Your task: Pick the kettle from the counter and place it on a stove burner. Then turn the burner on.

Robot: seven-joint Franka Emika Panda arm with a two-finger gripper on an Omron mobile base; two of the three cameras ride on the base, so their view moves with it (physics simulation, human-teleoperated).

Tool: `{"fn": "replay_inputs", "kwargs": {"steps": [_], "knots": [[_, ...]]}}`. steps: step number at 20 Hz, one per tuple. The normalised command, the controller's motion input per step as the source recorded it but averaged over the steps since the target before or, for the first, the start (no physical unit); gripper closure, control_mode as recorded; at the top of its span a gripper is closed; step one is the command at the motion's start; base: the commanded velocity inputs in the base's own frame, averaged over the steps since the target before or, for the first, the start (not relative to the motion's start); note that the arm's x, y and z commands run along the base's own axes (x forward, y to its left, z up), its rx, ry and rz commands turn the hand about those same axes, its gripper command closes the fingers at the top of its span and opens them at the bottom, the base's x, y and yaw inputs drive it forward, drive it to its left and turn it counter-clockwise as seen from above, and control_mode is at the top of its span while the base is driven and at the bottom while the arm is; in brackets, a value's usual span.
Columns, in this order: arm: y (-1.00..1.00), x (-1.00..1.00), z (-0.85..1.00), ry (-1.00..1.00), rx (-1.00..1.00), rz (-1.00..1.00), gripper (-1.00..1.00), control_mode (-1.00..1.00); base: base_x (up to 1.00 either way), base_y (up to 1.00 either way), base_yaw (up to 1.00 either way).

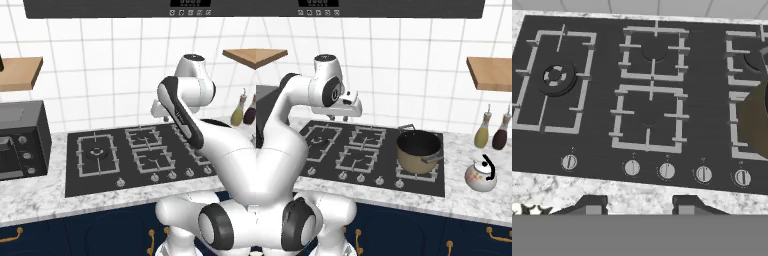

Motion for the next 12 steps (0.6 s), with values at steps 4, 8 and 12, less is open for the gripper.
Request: {"fn": "replay_inputs", "kwargs": {"steps": [4,8,12], "knots": [[-0.57,-0.47,0.00,-0.07,0.02,-0.05,-1.00,-1.00,0.00,0.00,0.00],[-1.00,-0.69,0.00,-0.15,0.11,-0.19,-1.00,-1.00,0.00,0.00,0.00],[-1.00,-0.59,0.00,-0.18,0.07,-0.18,-1.00,-1.00,0.00,0.00,0.00]]}}
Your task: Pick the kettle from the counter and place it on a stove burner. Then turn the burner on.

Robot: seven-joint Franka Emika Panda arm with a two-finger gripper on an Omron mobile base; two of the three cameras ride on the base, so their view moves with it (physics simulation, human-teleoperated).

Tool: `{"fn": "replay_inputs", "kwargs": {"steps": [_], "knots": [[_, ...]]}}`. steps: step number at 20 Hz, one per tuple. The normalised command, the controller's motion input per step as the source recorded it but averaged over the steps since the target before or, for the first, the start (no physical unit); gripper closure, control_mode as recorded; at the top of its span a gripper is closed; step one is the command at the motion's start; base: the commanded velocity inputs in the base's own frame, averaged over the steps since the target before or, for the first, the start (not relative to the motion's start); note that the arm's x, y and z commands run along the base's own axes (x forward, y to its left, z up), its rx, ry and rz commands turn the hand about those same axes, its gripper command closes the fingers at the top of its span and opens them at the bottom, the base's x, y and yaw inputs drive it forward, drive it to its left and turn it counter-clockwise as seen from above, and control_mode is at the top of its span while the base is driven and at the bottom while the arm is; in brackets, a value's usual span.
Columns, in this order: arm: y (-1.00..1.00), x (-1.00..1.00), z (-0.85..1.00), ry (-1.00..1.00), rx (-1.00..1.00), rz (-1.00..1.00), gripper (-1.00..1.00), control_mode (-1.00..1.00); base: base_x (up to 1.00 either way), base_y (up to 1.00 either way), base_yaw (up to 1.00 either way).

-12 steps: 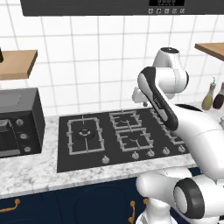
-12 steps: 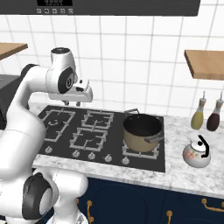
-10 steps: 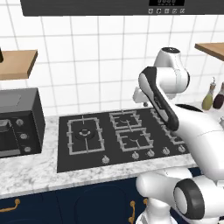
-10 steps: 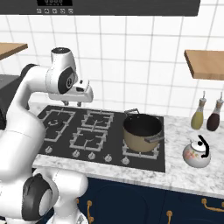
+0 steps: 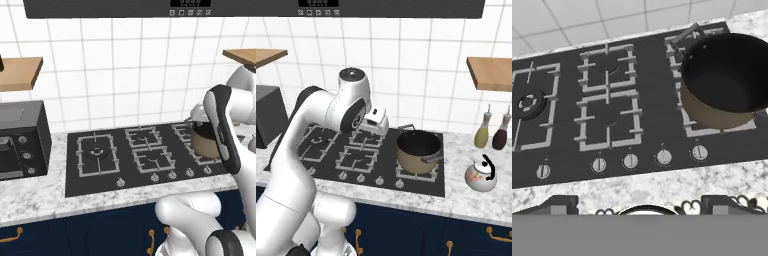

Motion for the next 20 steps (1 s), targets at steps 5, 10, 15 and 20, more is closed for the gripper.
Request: {"fn": "replay_inputs", "kwargs": {"steps": [5,10,15,20], "knots": [[-1.00,-0.12,-0.03,-0.01,0.00,-0.20,-1.00,-1.00,0.00,0.00,0.00],[-1.00,0.02,-0.02,0.00,0.00,-0.26,-1.00,-1.00,0.00,0.00,0.00],[-1.00,0.09,-0.09,0.00,-0.01,-0.29,-1.00,-1.00,0.00,0.00,0.00],[-1.00,0.16,-0.30,0.03,0.00,-0.22,-1.00,-1.00,0.00,0.00,0.00]]}}
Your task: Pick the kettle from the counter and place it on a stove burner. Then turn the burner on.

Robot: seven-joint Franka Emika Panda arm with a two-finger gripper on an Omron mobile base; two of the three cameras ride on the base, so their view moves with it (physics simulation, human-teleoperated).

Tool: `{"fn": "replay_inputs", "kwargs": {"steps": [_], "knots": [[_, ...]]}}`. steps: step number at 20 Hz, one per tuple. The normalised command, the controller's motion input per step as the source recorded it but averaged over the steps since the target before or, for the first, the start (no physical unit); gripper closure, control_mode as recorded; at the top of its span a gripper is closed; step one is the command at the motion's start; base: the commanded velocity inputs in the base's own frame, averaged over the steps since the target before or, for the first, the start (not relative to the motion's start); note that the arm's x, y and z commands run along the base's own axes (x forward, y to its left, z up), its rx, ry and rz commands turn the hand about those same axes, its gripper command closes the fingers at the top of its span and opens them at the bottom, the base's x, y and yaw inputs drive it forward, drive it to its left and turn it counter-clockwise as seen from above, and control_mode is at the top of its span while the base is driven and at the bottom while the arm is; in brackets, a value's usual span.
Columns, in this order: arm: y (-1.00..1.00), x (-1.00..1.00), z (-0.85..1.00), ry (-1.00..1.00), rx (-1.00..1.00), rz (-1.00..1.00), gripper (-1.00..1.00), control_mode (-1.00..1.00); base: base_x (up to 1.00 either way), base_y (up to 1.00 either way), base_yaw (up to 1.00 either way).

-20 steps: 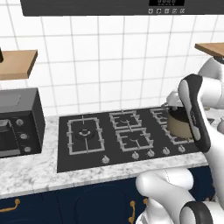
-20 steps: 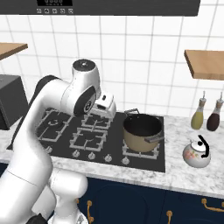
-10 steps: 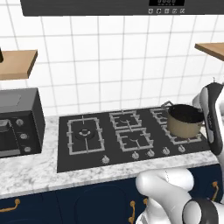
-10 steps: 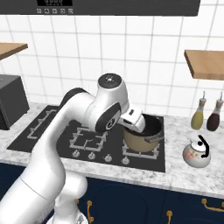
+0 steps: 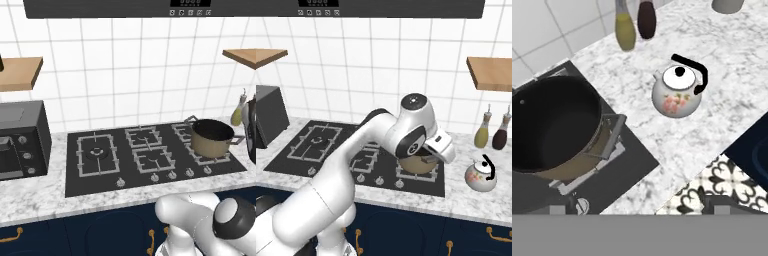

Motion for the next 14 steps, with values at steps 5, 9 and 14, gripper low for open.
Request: {"fn": "replay_inputs", "kwargs": {"steps": [5,9,14], "knots": [[-1.00,0.53,-0.50,0.07,0.07,0.00,-1.00,-1.00,0.00,0.00,0.00],[-1.00,0.53,-0.40,0.11,0.09,0.15,-1.00,-1.00,0.00,0.00,0.00],[-1.00,0.47,-0.17,0.10,0.10,0.24,-1.00,-1.00,0.00,0.00,0.00]]}}
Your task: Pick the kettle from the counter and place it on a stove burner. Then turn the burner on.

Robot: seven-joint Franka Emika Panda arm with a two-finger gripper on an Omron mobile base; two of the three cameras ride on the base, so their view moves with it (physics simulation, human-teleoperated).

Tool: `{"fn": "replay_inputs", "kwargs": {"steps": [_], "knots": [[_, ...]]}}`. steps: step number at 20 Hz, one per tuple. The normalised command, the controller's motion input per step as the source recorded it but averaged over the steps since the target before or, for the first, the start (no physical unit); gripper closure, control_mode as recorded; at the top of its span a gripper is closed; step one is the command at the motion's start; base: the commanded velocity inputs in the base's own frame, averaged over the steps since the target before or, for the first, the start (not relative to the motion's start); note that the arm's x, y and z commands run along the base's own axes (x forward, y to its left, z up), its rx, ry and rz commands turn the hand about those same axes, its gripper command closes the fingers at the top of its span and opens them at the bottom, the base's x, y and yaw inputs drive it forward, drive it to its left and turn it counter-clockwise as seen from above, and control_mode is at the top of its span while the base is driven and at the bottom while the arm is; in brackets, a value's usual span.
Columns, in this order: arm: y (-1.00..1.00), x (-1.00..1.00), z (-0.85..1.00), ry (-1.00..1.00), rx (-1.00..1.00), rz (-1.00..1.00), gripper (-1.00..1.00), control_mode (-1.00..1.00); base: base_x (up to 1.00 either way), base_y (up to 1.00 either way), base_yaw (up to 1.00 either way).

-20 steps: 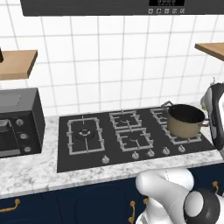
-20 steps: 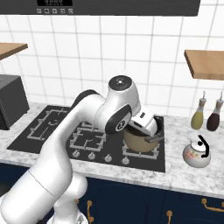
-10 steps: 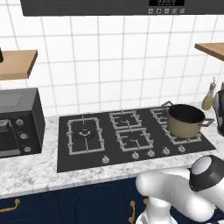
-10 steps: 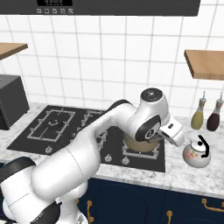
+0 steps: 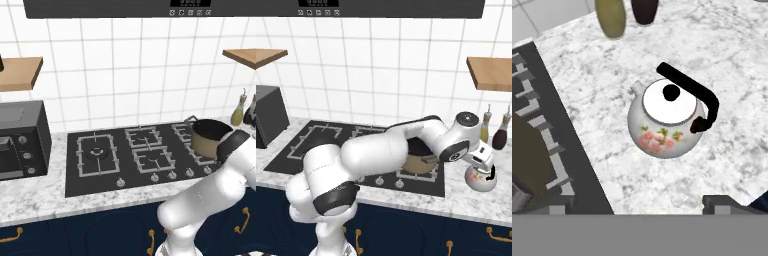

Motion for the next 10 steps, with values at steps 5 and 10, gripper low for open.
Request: {"fn": "replay_inputs", "kwargs": {"steps": [5,10], "knots": [[-0.17,0.10,-0.03,0.04,0.00,0.02,-1.00,-1.00,0.00,0.00,0.00],[-0.08,0.02,-0.21,0.05,-0.01,0.00,-1.00,-1.00,0.00,0.00,0.00]]}}
